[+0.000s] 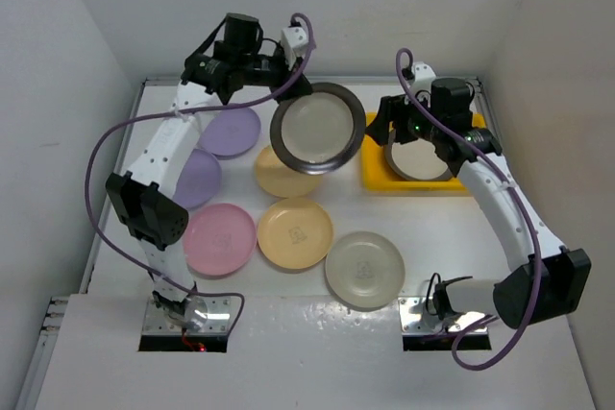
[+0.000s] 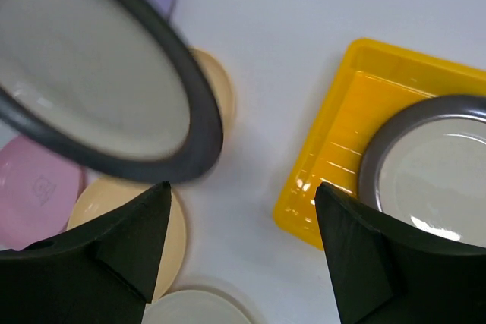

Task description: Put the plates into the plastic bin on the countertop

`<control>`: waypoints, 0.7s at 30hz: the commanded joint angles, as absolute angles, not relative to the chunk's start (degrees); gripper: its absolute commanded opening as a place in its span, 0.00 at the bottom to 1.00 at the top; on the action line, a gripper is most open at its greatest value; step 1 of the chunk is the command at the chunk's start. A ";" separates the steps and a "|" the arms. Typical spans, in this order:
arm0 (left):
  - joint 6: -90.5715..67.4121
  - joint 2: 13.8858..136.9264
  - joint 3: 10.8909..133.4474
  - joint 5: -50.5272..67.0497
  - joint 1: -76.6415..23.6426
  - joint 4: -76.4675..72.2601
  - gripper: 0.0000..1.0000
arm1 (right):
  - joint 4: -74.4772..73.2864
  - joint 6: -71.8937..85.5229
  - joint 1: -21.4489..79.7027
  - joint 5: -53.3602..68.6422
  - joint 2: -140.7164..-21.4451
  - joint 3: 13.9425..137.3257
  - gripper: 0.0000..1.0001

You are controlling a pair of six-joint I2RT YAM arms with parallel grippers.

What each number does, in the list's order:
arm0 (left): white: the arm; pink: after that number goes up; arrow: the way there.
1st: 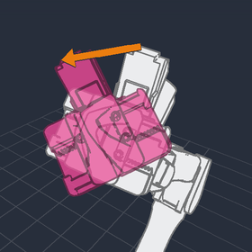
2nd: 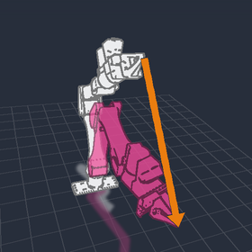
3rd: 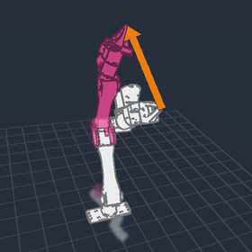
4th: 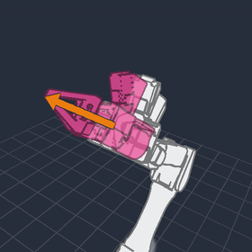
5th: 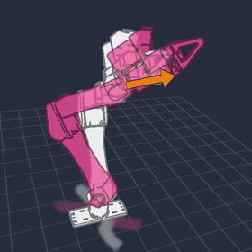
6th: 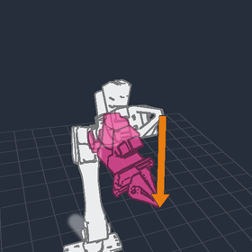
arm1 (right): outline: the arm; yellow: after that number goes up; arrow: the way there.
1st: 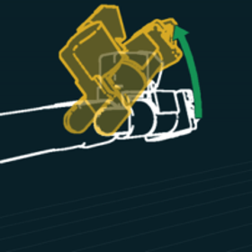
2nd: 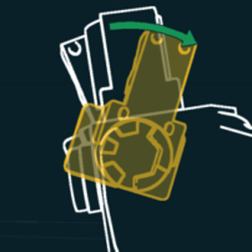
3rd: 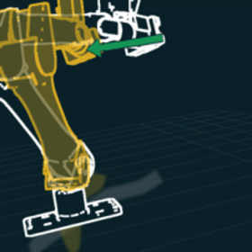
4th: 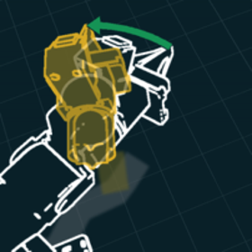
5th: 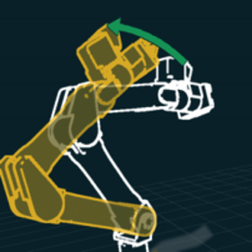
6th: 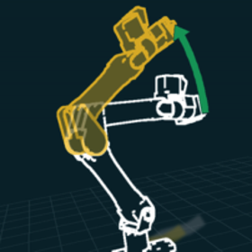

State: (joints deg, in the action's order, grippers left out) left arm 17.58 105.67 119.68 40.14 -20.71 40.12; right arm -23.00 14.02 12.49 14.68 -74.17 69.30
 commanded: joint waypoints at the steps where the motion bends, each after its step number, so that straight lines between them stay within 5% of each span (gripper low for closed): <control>1: 21.45 102.40 118.65 43.68 -22.49 44.20 0.00 | -17.76 12.48 13.01 22.66 -75.49 67.85 0.75; 4: 22.76 101.16 118.65 46.92 -23.99 46.75 0.00 | -16.62 13.27 13.88 25.74 -77.43 67.68 0.75; 10: 23.64 99.49 116.81 48.69 -25.05 47.29 0.00 | -13.10 14.76 15.90 35.23 -78.84 65.04 0.53; 16: 23.12 100.55 115.67 52.73 -25.05 46.76 0.00 | -8.70 18.01 19.16 35.07 -79.98 60.12 0.52; 21: 22.51 100.55 115.14 54.48 -24.35 46.76 0.00 | -5.89 21.70 19.16 35.16 -82.00 60.64 0.13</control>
State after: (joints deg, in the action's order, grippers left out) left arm 23.55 104.22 114.43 46.96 -24.64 51.90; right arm -11.90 18.09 18.09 31.75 -81.65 59.46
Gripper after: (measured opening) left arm 0.003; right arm 0.168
